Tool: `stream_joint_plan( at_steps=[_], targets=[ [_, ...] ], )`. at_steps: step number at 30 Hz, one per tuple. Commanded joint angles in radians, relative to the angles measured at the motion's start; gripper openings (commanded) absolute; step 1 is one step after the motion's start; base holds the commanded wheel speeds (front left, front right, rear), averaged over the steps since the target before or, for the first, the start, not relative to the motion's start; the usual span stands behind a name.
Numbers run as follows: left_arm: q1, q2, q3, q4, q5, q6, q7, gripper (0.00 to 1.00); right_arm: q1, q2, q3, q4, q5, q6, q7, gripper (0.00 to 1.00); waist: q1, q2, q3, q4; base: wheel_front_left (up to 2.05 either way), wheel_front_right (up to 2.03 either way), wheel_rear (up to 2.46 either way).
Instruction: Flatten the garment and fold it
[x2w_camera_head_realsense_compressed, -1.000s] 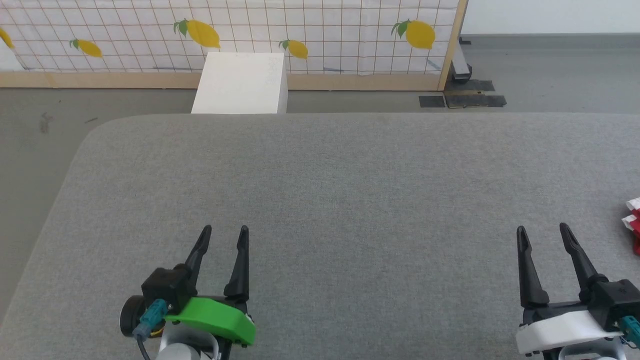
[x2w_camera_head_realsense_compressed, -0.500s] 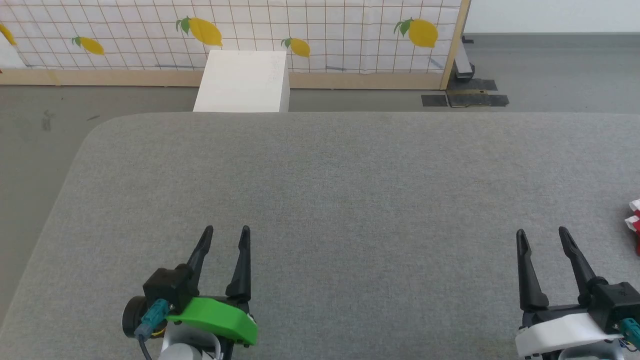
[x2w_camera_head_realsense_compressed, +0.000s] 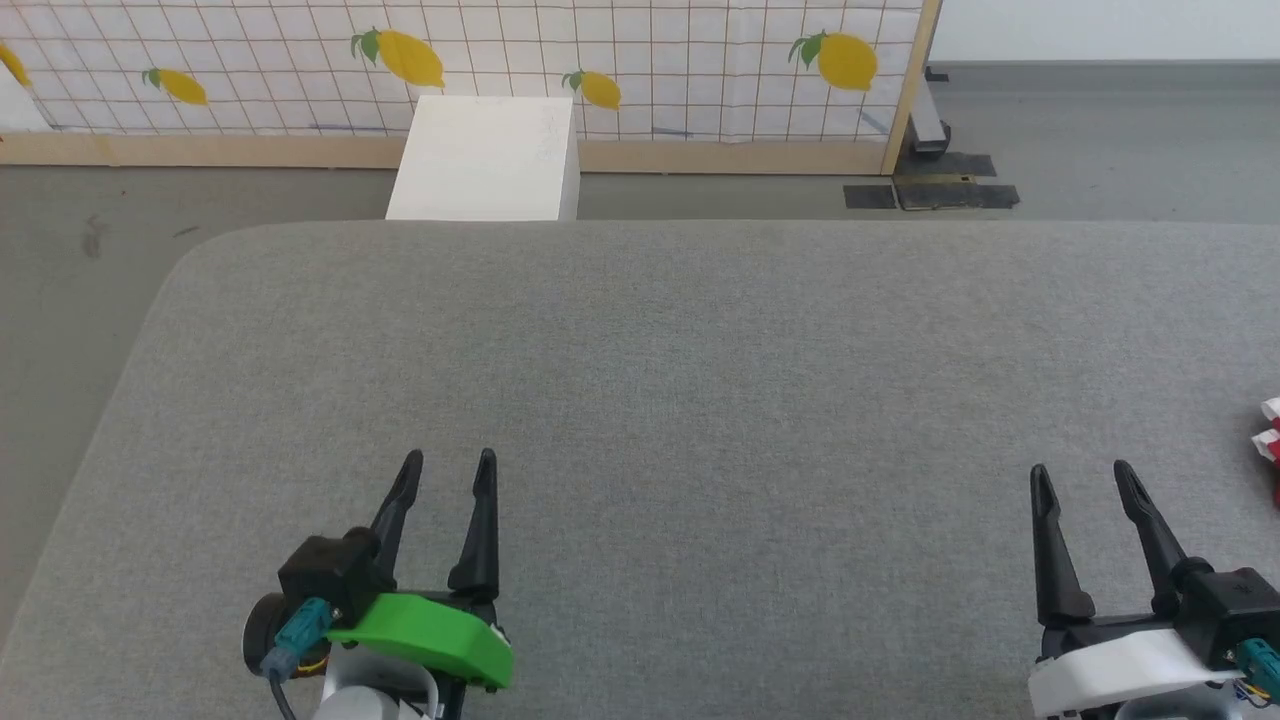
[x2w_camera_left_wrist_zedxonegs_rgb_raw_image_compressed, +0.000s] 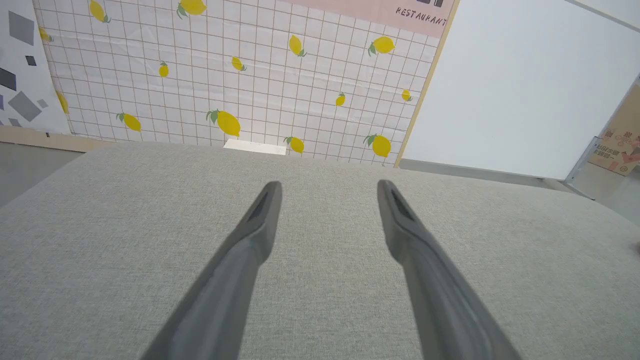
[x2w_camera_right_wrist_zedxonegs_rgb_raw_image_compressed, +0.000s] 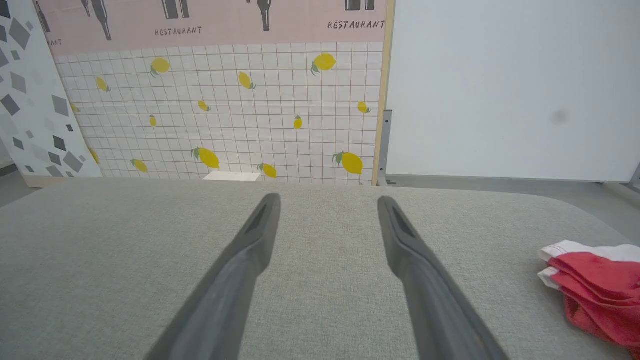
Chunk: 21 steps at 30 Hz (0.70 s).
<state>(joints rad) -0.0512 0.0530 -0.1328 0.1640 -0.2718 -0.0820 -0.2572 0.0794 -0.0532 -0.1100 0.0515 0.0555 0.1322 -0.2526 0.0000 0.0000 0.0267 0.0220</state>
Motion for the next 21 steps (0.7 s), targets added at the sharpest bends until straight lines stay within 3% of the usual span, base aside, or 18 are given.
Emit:
stream_joint_plan(
  at_steps=[1, 21],
  targets=[
    [0.0, 0.0, 0.0, 0.0, 0.0, 0.0, 0.0, 0.0, 0.0, 0.0, 0.0, 0.0, 0.0, 0.0, 0.0, 0.0, 0.0, 0.0, 0.0, 0.0, 0.0, 0.0, 0.0],
    [0.001, 0.0, -0.002, -0.005, 0.008, 0.003, 0.009, 0.0, -0.003, -0.001, 0.004, -0.001, -0.002, 0.0, 0.011, 0.0, 0.0, 0.0, 0.0, -0.001, 0.0, 0.0, 0.0]
  ],
)
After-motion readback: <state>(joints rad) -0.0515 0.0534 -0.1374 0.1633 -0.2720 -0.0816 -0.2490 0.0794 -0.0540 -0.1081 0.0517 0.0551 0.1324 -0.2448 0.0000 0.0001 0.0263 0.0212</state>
